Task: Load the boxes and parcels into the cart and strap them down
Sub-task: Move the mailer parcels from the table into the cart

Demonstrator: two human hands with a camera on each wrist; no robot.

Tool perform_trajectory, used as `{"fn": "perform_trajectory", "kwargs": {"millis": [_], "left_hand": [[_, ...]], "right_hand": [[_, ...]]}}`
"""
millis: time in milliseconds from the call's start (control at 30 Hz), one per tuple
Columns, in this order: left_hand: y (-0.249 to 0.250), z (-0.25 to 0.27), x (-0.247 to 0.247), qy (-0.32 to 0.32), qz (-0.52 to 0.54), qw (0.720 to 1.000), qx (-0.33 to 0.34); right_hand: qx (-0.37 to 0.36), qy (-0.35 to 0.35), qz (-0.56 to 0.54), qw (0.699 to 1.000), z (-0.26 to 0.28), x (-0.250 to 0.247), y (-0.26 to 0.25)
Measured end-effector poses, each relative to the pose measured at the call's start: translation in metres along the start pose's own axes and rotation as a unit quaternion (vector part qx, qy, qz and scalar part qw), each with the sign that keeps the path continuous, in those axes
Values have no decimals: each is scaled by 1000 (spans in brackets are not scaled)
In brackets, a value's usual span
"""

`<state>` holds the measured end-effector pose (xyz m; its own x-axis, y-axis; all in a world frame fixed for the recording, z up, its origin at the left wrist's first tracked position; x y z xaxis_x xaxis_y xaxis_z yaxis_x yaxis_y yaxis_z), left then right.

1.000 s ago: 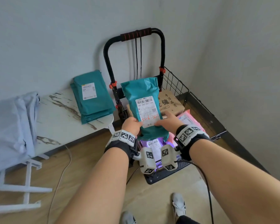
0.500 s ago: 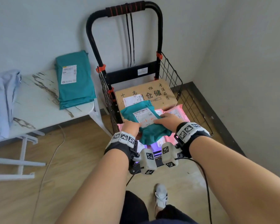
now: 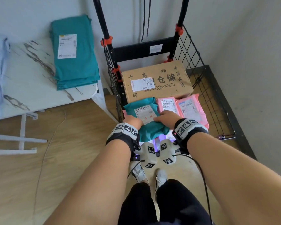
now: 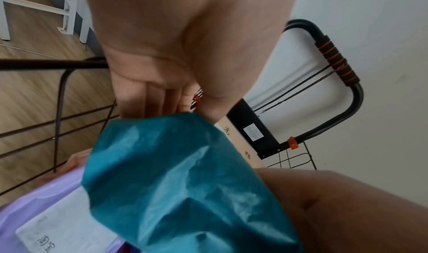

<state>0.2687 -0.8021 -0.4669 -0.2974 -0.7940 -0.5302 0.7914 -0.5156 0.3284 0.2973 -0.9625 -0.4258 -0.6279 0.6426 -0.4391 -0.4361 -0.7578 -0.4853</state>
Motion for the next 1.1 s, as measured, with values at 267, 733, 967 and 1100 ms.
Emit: {"fn": "perform_trajectory", "kwargs": {"millis": [267, 733, 967, 1100], "left_hand": [[-5, -13, 7, -13, -126, 992, -29], [2, -37, 30, -77, -315, 945, 33], [-8, -60, 50, -104, -449, 884, 76], [-10, -73, 61, -95, -492, 860, 98]], "right_hand": [[13, -70, 19, 997, -37, 22, 11], [21, -110, 27, 993, -94, 42, 29], [29, -111, 100, 988, -131, 54, 42], [44, -116, 121, 985, -143, 57, 46]]}}
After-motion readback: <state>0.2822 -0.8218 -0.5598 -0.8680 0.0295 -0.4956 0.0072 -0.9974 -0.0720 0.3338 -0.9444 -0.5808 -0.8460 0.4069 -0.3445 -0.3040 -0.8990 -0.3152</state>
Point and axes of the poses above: each hand's wrist, its own z-axis away from the middle knuckle, its own x-axis out of the palm, y = z × x, the point moved 4 cm from there along -z, towards the middle knuckle, and after that the axes turned 3 degrees about -z, right-handed, at the moved point
